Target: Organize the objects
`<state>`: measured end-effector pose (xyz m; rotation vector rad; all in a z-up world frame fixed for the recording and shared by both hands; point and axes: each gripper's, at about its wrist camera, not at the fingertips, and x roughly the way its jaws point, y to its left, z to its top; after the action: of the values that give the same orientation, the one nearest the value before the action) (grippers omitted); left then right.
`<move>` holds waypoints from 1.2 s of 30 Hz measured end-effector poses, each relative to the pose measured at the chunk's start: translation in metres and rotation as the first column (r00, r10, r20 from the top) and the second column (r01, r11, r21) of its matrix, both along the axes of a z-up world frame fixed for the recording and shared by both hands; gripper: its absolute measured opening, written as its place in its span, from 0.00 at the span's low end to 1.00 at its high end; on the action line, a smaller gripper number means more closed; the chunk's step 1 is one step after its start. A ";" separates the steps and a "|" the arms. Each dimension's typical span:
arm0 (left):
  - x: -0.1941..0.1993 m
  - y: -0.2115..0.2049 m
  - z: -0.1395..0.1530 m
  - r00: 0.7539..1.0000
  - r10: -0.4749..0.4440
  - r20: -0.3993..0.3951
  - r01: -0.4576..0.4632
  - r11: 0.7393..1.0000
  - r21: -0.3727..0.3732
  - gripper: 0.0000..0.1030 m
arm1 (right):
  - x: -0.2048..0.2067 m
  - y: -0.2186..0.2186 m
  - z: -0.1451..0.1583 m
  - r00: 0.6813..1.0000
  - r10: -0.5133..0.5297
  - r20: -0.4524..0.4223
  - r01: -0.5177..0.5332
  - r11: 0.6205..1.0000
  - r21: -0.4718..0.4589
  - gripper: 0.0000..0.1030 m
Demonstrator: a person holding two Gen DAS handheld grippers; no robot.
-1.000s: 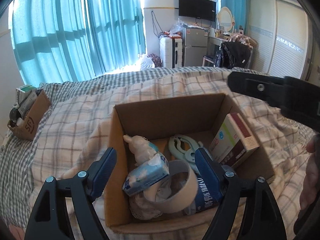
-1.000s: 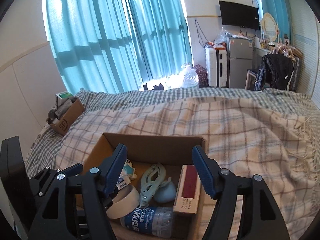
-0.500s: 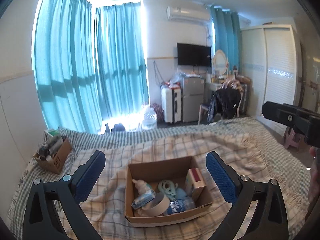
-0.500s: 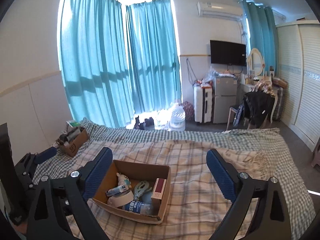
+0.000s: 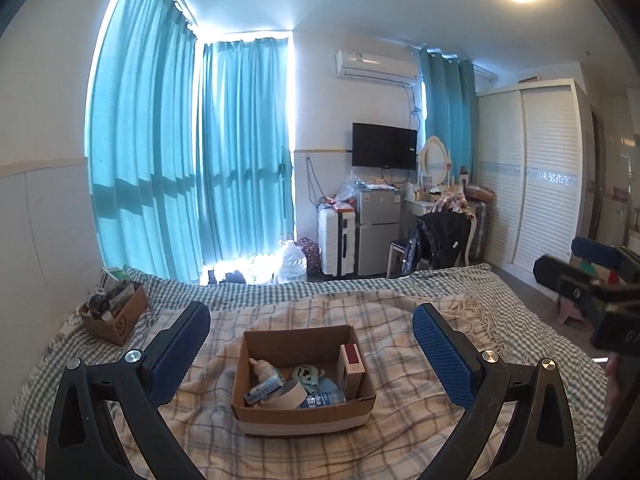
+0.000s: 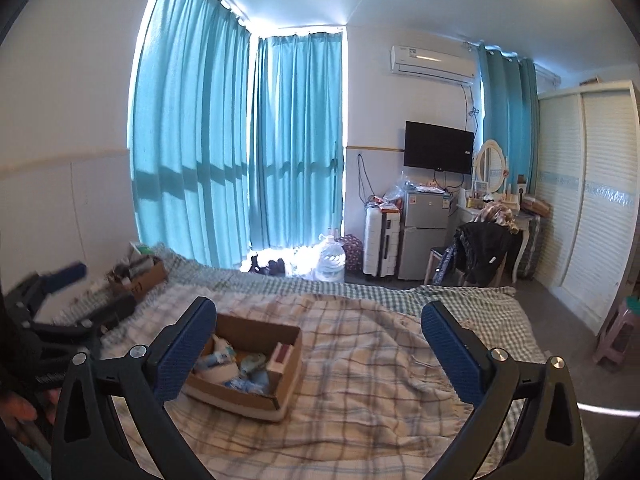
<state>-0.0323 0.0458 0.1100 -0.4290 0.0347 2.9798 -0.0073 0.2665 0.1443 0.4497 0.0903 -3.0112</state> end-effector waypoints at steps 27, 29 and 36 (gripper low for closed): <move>-0.004 -0.015 -0.127 0.993 0.076 0.095 -0.076 0.997 -0.003 1.00 | -0.034 -0.014 -0.148 0.994 -0.012 0.104 0.013 1.000 -0.008 1.00; -0.005 -0.015 -0.127 0.993 0.065 0.102 -0.065 0.998 -0.004 1.00 | -0.034 -0.018 -0.148 0.994 -0.006 0.106 0.006 1.000 -0.002 1.00; -0.001 -0.015 -0.128 0.992 0.070 0.104 -0.069 0.998 -0.014 1.00 | -0.032 -0.025 -0.148 0.994 0.014 0.108 -0.015 1.000 0.007 1.00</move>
<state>-0.0331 0.0310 -0.0176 -0.5992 0.0255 3.0212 -0.0392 0.2414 -0.0037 0.6091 0.0968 -2.9665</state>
